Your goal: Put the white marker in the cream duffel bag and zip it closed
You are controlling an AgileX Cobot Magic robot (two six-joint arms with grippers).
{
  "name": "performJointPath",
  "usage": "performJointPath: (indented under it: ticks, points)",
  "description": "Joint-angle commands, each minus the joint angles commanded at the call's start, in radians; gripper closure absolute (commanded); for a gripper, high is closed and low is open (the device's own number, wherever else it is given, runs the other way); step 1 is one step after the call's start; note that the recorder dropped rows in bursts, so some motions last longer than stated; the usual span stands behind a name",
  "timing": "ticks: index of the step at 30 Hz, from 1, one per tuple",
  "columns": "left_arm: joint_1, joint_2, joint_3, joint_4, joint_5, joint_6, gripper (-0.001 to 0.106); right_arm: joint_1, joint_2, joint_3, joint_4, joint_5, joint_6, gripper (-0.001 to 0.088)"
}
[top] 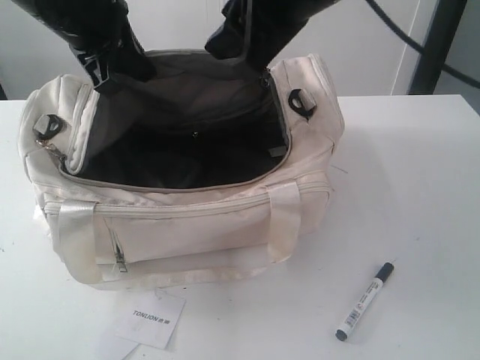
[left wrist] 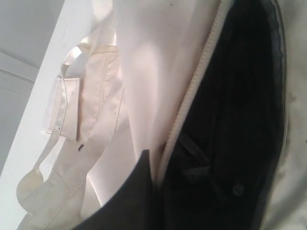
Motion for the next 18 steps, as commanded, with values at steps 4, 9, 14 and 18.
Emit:
performJointPath:
  ticks: [4, 9, 14, 18]
  points:
    - [0.000, 0.000, 0.000, -0.049, 0.002, 0.026, 0.105, 0.000, 0.060, 0.000, 0.073, -0.031, -0.179, 0.0323]
    - [0.000, 0.000, 0.000, -0.068, 0.035, 0.053, 0.105, 0.000, 0.122, 0.000, 0.073, -0.156, -0.222, 0.0325]
    - [0.000, 0.000, 0.000, -0.078, 0.040, 0.073, 0.105, 0.000, 0.136, 0.000, 0.073, -0.094, -0.240, 0.0654]
    - [0.000, 0.000, 0.000, -0.078, 0.040, 0.075, 0.092, 0.000, 0.136, 0.000, 0.075, -0.060, -0.235, 0.0868]
